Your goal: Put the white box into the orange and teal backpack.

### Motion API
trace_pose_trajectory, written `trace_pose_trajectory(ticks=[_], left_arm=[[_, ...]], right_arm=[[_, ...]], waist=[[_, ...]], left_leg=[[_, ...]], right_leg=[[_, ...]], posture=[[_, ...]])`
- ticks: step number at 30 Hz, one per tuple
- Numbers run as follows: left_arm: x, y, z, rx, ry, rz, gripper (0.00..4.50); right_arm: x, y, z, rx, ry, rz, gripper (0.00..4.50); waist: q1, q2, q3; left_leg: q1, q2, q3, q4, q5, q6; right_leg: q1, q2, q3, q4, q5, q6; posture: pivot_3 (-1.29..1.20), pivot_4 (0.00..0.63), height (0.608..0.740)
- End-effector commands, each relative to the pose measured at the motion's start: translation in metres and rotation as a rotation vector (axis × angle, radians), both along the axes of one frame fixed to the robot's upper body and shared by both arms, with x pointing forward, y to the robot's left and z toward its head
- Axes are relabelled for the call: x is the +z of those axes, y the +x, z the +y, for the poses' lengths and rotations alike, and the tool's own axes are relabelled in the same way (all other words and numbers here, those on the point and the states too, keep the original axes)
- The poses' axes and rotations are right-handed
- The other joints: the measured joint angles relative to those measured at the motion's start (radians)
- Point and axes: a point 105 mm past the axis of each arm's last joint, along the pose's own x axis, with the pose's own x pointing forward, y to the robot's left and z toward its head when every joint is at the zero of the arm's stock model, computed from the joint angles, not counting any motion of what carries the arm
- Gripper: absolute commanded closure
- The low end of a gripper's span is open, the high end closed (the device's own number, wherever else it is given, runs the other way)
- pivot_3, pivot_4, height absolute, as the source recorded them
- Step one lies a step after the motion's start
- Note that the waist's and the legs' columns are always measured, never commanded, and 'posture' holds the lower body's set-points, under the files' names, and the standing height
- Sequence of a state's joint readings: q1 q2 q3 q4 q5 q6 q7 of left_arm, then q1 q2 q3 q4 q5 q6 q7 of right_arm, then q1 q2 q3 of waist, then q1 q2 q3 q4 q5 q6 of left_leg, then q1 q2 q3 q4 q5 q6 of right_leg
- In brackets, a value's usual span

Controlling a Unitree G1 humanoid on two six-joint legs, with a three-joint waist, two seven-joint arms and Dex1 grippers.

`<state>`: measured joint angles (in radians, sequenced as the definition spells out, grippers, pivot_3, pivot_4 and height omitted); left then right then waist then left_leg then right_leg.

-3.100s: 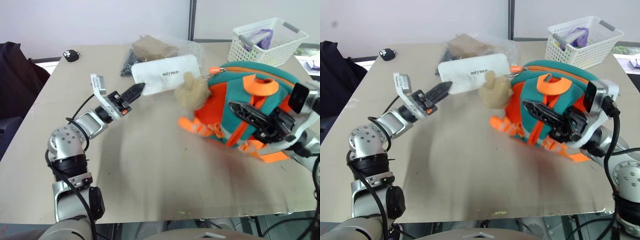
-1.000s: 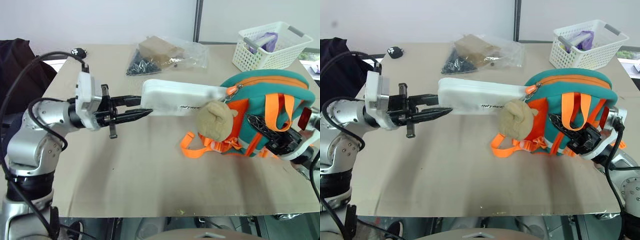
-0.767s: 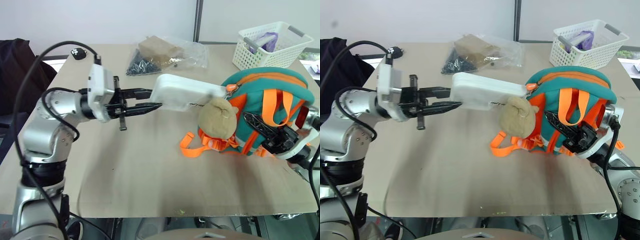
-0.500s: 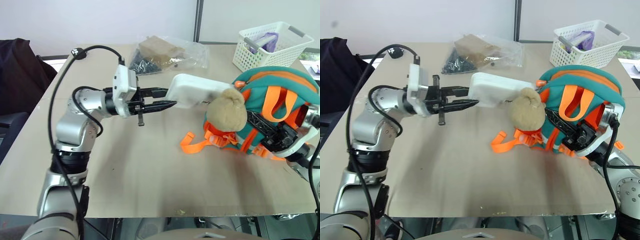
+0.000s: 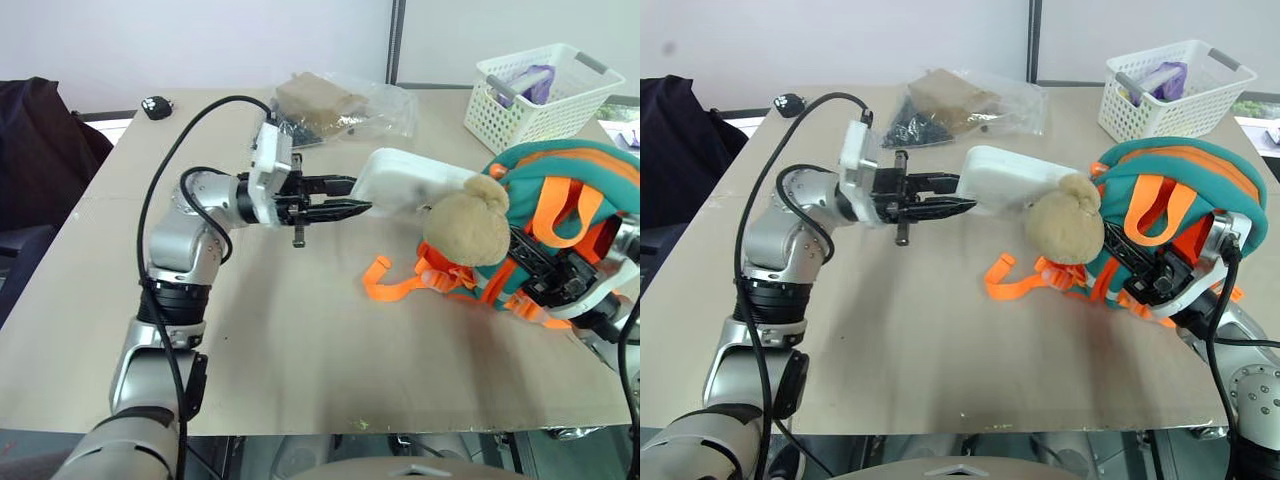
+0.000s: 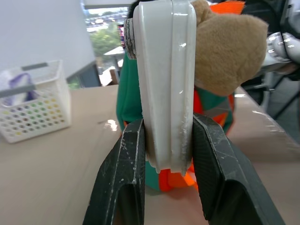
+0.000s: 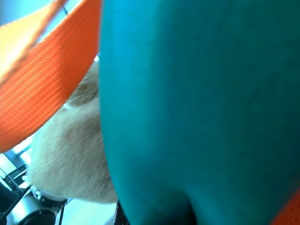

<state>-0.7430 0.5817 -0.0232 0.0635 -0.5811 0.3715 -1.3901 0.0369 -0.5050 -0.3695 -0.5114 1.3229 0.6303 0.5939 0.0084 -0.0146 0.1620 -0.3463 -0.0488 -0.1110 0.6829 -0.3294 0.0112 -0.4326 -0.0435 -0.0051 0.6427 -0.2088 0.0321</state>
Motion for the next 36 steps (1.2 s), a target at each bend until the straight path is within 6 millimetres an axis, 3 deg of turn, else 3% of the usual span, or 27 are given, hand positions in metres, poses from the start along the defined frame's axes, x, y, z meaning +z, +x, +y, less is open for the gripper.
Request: trace_pose_trajectory(ticks=[1, 7, 9, 11, 14, 18, 22, 27, 28, 31, 33, 34, 36], left_arm=[[0.012, -0.025, 0.003, -0.21, 0.025, 0.057, 3.49], [0.005, -0.027, 0.006, -0.229, 0.068, 0.129, 3.49], [-0.003, -0.009, -0.01, -0.125, 0.048, 0.02, 3.49], [-0.007, -0.004, -0.022, -0.099, 0.022, -0.024, 3.49], [0.003, 0.016, -0.058, 0.009, -0.129, -0.121, 3.49], [-0.005, 0.026, -0.088, 0.04, -0.131, -0.206, 3.49], [-0.001, 0.039, -0.12, 0.061, -0.161, -0.186, 3.49], [-0.026, 0.038, -0.148, 0.006, -0.043, -0.11, 3.49], [-0.032, 0.032, -0.148, -0.029, -0.017, -0.088, 2.66], [-0.043, 0.024, -0.141, -0.074, 0.017, -0.032, 1.53], [-0.046, 0.028, -0.132, -0.022, 0.029, -0.029, 0.79], [-0.047, 0.03, -0.126, 0.002, 0.027, -0.011, 0.14], [-0.042, 0.032, -0.114, 0.045, -0.009, 0.02, 0.06]], right_arm=[[0.008, -0.005, 0.004, 0.016, -0.005, -0.047, 4.41], [0.006, -0.004, 0.005, 0.024, -0.01, -0.043, 4.41], [0.005, -0.004, 0.006, 0.029, -0.01, -0.039, 4.41], [0.005, -0.004, 0.007, 0.032, -0.009, -0.037, 4.41], [0.003, -0.004, 0.008, 0.032, -0.015, -0.034, 4.41], [0.003, -0.004, 0.008, 0.028, -0.016, -0.033, 4.41], [0.002, -0.003, 0.009, 0.026, -0.017, -0.034, 4.41], [0.001, -0.003, 0.011, 0.019, -0.023, -0.036, 4.41], [0.001, -0.003, 0.011, 0.016, -0.024, -0.036, 4.5], [-0.001, -0.003, 0.009, 0.007, -0.023, -0.033, 4.5], [-0.002, -0.003, 0.009, 0.005, -0.024, -0.031, 4.5], [-0.003, -0.003, 0.01, 0.006, -0.025, -0.03, 4.5], [-0.003, -0.003, 0.01, 0.006, -0.025, -0.03, 4.5]], waist=[[-0.006, 0.0, 0.0], [-0.013, 0.0, 0.0], [-0.012, 0.001, 0.0], [-0.003, 0.001, 0.0], [0.008, 0.001, 0.0], [0.001, 0.0, 0.0], [0.003, 0.0, 0.0], [0.003, 0.0, 0.0], [0.003, 0.0, 0.0], [0.001, 0.001, 0.0], [-0.002, 0.001, 0.0], [-0.002, 0.001, 0.0], [-0.002, 0.001, 0.0]], left_leg=[[0.0, 0.0, 0.0, 0.0, 0.0, 0.0], [0.0, 0.0, 0.0, 0.0, 0.0, 0.0], [0.0, 0.0, -0.001, 0.0, 0.0, 0.0], [0.0, 0.0, -0.001, 0.001, 0.0, 0.0], [0.0, -0.001, -0.001, 0.002, 0.0, 0.0], [-0.002, -0.001, 0.0, 0.003, 0.0, 0.0], [0.0, 0.0, 0.002, 0.002, 0.0, 0.0], [0.0, -0.001, 0.006, 0.004, -0.001, 0.003], [0.0, -0.001, 0.007, 0.004, -0.002, 0.004], [0.001, -0.001, 0.007, 0.004, -0.002, 0.004], [0.001, 0.0, 0.007, 0.003, -0.002, 0.004], [0.001, 0.0, 0.007, 0.003, -0.002, 0.004], [0.001, 0.0, 0.007, 0.003, -0.002, 0.004]], right_leg=[[0.0, 0.001, 0.0, 0.0, 0.0, 0.0], [0.0, 0.0, -0.001, 0.0, 0.0, 0.0], [0.0, 0.0, 0.0, 0.0, 0.0, 0.0], [0.0, -0.001, 0.0, 0.0, 0.0, 0.0], [0.0, -0.003, 0.001, 0.0, 0.0, 0.0], [0.0, -0.005, 0.001, 0.0, 0.001, 0.001], [0.0, -0.004, 0.003, 0.001, 0.001, 0.001], [0.001, 0.0, 0.002, 0.001, 0.002, 0.003], [0.001, 0.0, 0.002, 0.001, 0.002, 0.003], [0.0, 0.0, 0.003, 0.001, 0.002, 0.003], [0.0, 0.0, 0.003, 0.001, 0.002, 0.003], [0.0, 0.0, 0.004, 0.001, 0.002, 0.003], [0.0, 0.0, 0.003, 0.001, 0.002, 0.003]], posture=[[0.0, 0.15, 0.74], [0.0, 0.15, 0.74], [0.0, 0.15, 0.74], [0.0, 0.15, 0.74], [0.0, 0.15, 0.74], [0.0, 0.15, 0.74], [0.0, 0.15, 0.74], [0.0, 0.15, 0.74], [0.0, 0.15, 0.74], [0.0, 0.15, 0.74], [0.0, 0.15, 0.74], [0.0, 0.15, 0.74], [0.0, 0.15, 0.74]])
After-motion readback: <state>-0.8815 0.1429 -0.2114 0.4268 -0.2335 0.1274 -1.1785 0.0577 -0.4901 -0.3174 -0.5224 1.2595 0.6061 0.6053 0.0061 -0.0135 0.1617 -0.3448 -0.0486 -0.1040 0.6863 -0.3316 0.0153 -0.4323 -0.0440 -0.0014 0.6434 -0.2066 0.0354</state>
